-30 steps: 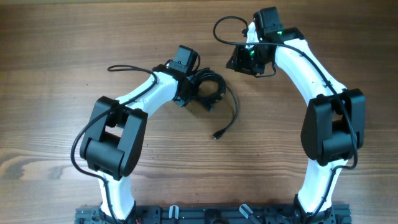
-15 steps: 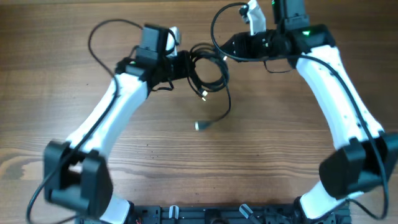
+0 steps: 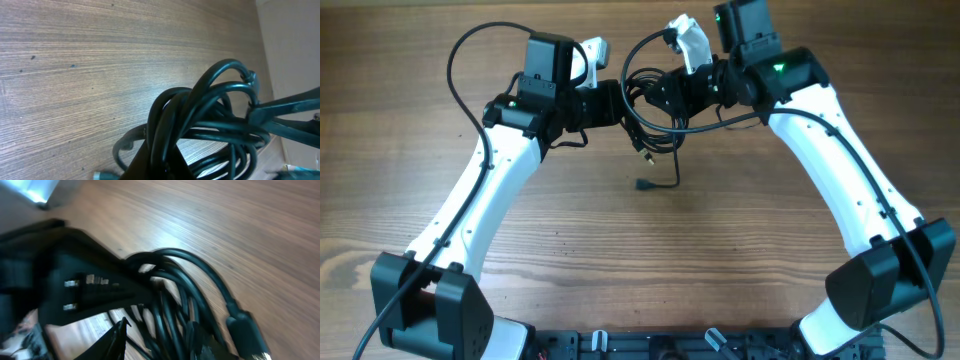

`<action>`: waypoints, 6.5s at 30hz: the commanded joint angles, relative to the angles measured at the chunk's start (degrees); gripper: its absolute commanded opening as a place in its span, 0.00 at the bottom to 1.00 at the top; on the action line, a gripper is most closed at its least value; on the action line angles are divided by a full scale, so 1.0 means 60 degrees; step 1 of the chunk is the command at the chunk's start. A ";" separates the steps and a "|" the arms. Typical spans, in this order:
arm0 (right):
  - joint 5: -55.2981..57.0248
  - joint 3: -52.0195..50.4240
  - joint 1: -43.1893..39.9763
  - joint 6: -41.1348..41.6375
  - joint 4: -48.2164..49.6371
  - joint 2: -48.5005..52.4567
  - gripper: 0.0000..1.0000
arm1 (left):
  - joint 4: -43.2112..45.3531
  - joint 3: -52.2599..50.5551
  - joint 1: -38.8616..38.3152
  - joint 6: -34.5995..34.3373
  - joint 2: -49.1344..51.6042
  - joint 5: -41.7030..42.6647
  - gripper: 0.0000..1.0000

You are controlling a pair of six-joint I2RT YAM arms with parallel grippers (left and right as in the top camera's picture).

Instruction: Untangle cables

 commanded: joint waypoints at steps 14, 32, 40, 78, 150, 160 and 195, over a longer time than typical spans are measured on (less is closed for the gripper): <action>0.2113 -0.0353 0.0510 -0.0648 0.0834 0.0412 0.45 | 0.0015 0.0149 0.0437 -0.1395 -0.0066 0.0623 0.04; 0.2470 -0.0106 -0.0015 0.0994 0.1759 -0.0270 0.04 | -0.0725 0.0149 0.0441 -0.1443 -0.0066 -0.0718 0.04; 0.0776 -0.0109 -0.2772 0.3840 0.0546 -0.0739 0.04 | -0.1421 0.0149 0.0980 -0.2259 -0.0066 -0.2371 0.04; -0.0259 -0.0157 -0.1366 0.1308 -0.0455 -0.0718 0.04 | 0.2284 0.0149 0.0080 -0.1373 0.0871 0.1082 0.79; 0.2681 -0.0229 -0.2153 0.2648 -0.0525 0.0623 0.12 | 0.2014 0.0149 0.0302 -0.0208 0.0222 0.3625 0.04; -0.0699 0.0047 -0.2674 0.1559 -0.0594 0.0259 0.64 | 0.1931 0.0149 0.0816 -0.0222 0.0186 0.2991 0.04; 0.0423 0.0022 0.0820 0.5712 0.2940 0.1464 0.39 | 0.1038 0.0149 0.0790 -0.1971 0.0193 0.1042 0.04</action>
